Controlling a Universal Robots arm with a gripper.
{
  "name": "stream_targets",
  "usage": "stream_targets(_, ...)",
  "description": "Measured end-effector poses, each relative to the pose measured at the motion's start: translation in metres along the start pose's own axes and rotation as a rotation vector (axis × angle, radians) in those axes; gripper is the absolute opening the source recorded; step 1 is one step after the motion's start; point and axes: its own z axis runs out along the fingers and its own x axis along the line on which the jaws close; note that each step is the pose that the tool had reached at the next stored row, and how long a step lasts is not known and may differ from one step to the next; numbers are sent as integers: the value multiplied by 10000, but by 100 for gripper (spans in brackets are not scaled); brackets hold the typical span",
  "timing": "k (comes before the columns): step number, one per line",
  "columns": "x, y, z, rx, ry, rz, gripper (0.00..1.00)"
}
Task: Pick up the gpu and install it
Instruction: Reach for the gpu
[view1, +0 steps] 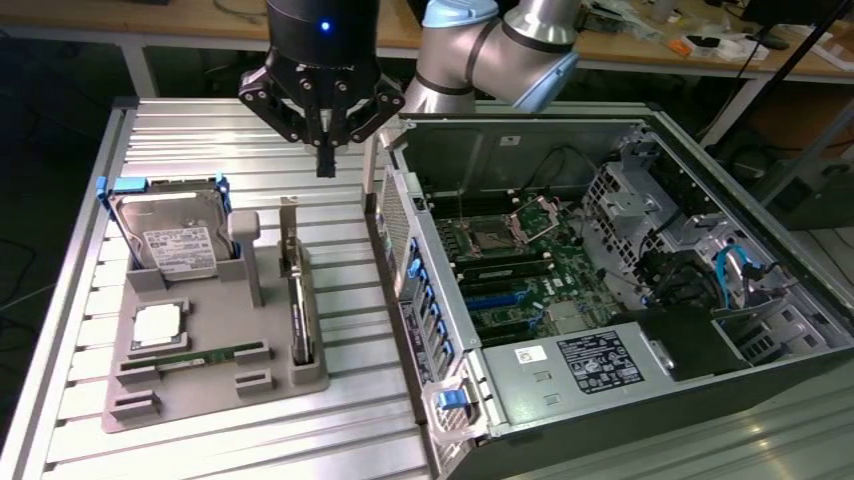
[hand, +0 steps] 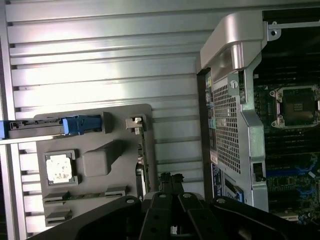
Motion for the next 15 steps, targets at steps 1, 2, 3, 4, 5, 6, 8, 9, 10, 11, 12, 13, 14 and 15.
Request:
stream_targets(1, 7, 0, 0, 0, 0, 0, 11)
stream_targets(2, 15, -1, -1, 0, 0, 0, 11)
stream_targets(3, 22, -2, -1, 0, 0, -1, 11)
stream_targets(4, 28, -2, -1, 0, 0, 0, 11)
stream_targets(5, 36, -3, -1, 0, 0, 0, 11)
stream_targets(6, 43, -3, -1, 0, 1, 0, 11)
stream_targets(8, 64, -5, -2, 0, 0, 0, 11)
stream_targets(9, 74, -6, -2, 0, 0, 0, 11)
stream_targets(10, 80, -6, -2, 0, 0, 0, 11)
stream_targets(11, 89, -7, -3, 1, 1, -1, 11)
stream_targets(12, 100, -8, -3, 0, 0, -1, 11)
stream_targets(13, 114, -9, -3, 0, 0, -1, 11)
stream_targets(14, 126, -10, -3, 0, 0, 0, 11)
stream_targets(15, 138, -10, -4, 0, 0, 0, 11)
